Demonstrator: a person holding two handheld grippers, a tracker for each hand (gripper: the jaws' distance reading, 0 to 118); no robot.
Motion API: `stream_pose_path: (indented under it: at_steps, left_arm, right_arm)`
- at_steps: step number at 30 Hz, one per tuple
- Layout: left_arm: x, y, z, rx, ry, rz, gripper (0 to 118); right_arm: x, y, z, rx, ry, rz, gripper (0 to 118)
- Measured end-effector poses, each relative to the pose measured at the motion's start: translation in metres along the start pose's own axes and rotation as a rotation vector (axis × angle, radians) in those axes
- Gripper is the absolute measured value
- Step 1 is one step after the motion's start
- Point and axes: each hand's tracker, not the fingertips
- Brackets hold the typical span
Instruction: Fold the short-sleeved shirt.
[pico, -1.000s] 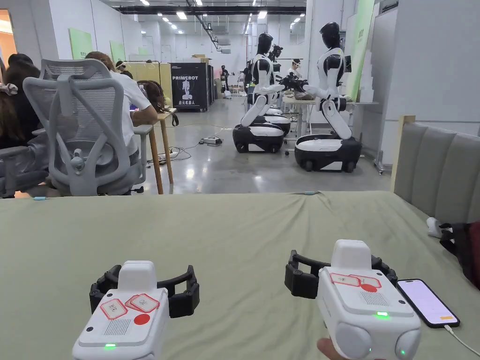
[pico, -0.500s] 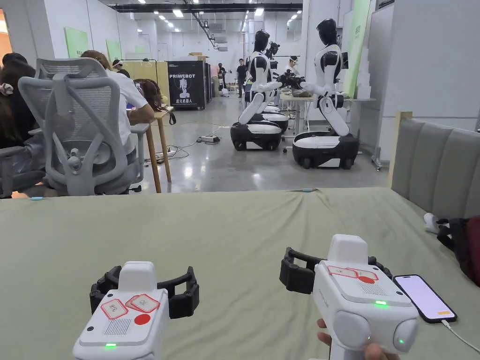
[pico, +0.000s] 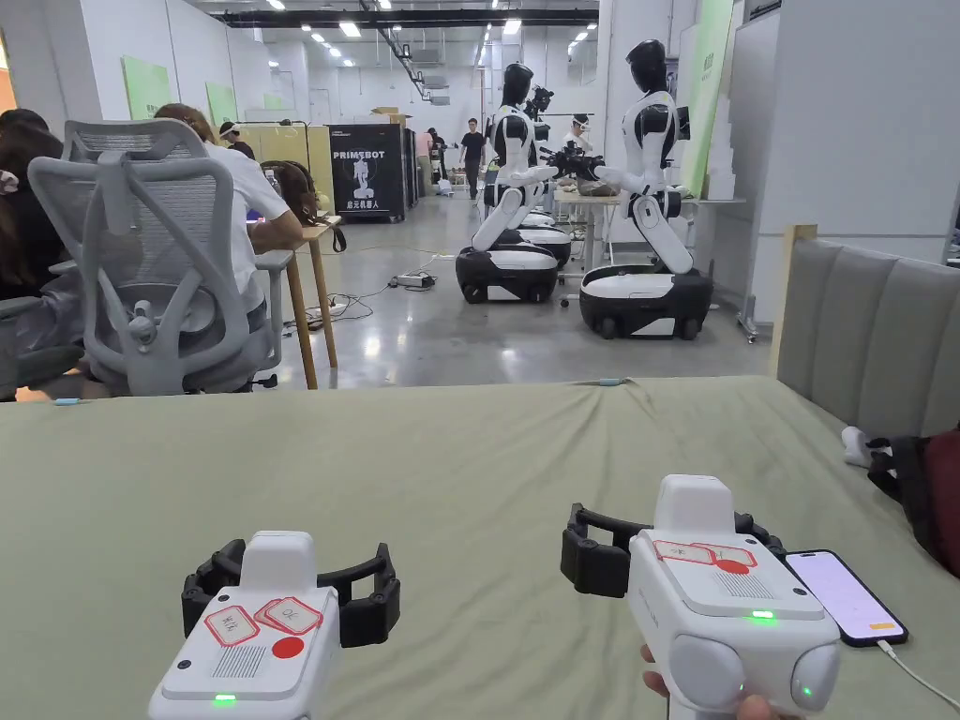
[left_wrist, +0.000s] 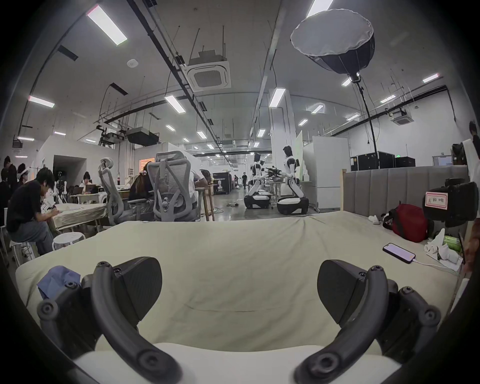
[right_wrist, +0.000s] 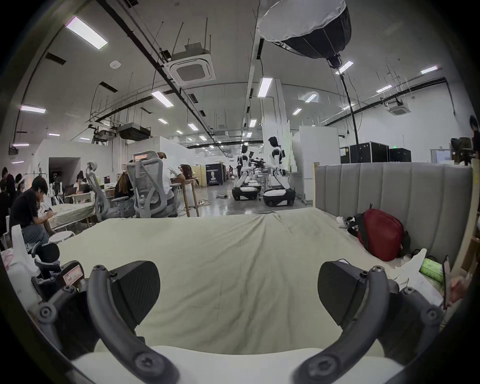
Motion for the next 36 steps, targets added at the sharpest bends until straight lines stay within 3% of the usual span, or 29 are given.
stream_pose_path:
  at_steps: [12,36]
  left_arm:
    - [-0.0005,-0.0008,0.0,-0.004,-0.003,0.021,118]
    - [-0.0002,-0.0037,0.0025,-0.001,0.0,0.006,118]
  right_arm:
    - [-0.006,-0.0011,-0.0021,0.01,-0.001,0.058,118]
    - [-0.0092,-0.0042,-0.0012,0.008,-0.005,0.098,118]
